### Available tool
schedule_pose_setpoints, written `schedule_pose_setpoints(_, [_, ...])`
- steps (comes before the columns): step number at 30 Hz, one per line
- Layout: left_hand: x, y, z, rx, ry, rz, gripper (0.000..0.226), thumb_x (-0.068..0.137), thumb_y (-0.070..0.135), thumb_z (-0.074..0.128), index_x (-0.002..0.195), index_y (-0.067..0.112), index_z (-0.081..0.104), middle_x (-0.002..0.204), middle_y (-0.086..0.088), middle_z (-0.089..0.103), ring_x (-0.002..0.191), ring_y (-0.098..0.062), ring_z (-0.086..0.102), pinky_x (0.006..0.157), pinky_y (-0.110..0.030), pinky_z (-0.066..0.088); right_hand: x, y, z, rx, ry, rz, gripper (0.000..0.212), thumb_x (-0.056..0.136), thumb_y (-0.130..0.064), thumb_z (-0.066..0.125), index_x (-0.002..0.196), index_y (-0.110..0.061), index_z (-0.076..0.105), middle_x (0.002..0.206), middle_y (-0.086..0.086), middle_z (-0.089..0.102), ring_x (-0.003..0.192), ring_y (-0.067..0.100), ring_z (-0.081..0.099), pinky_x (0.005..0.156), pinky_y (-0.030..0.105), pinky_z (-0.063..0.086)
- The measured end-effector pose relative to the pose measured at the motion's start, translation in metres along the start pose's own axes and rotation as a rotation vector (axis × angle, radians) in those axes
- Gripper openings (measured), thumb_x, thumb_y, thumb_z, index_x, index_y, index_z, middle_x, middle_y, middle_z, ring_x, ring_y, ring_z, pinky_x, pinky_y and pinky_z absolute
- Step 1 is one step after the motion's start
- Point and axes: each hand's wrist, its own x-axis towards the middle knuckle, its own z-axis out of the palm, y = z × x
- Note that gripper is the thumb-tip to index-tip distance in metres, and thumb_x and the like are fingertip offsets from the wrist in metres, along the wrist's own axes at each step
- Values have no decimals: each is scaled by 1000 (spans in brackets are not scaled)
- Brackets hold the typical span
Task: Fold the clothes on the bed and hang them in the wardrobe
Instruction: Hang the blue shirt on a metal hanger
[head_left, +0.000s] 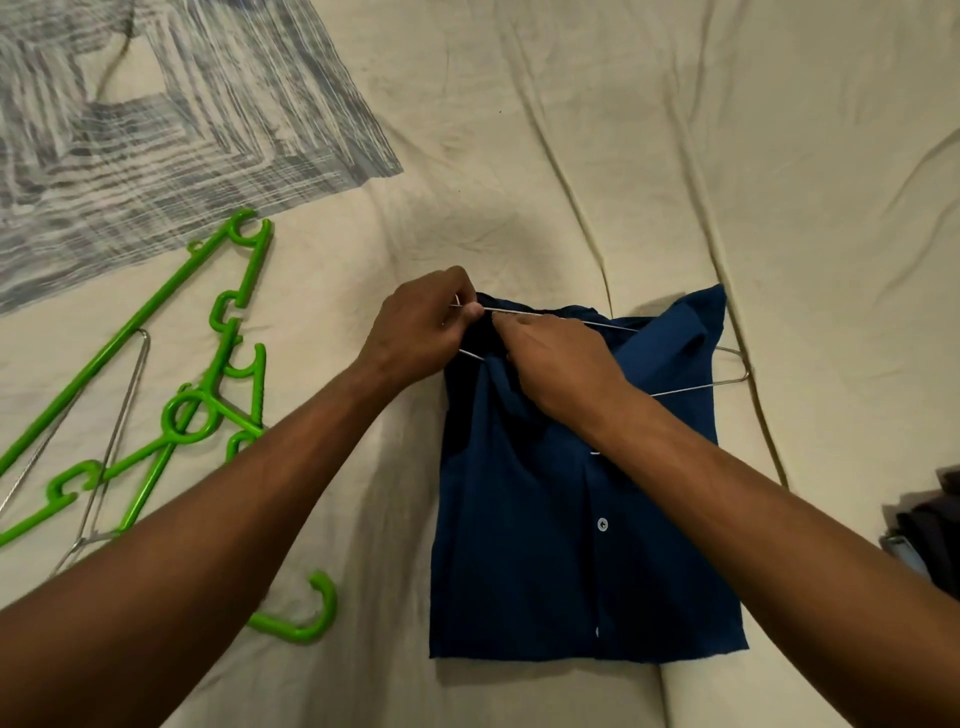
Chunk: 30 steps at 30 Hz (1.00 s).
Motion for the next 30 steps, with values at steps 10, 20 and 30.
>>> schedule_pose_setpoints(10, [12, -12, -4, -67, -9, -95, 7, 96, 17, 60, 97, 11, 64, 92, 0, 66, 85, -15, 58, 73, -27, 47, 34, -15, -3, -335, -77, 19, 28, 103, -6, 39, 128, 0, 50, 109, 10, 67, 96, 33, 67, 61, 36, 36])
schedule_pose_setpoints(20, [7, -14, -8, -134, -38, -151, 10, 97, 19, 60, 100, 13, 67, 93, 7, 65, 90, -12, 59, 77, -17, 44, 18, 0, 11, -102, 315, -74, 17, 76, -2, 75, 82, -7, 59, 71, 7, 53, 54, 23, 43, 43, 25, 23])
schedule_pose_setpoints(30, [-5, -9, -13, -222, -59, -218, 10, 97, 22, 59, 98, 16, 67, 92, 10, 65, 87, -5, 58, 71, -15, 42, 0, 10, -3, 163, 45, -249, 21, 82, -4, 55, 87, -18, 39, 78, -2, 55, 80, 26, 54, 60, 36, 35])
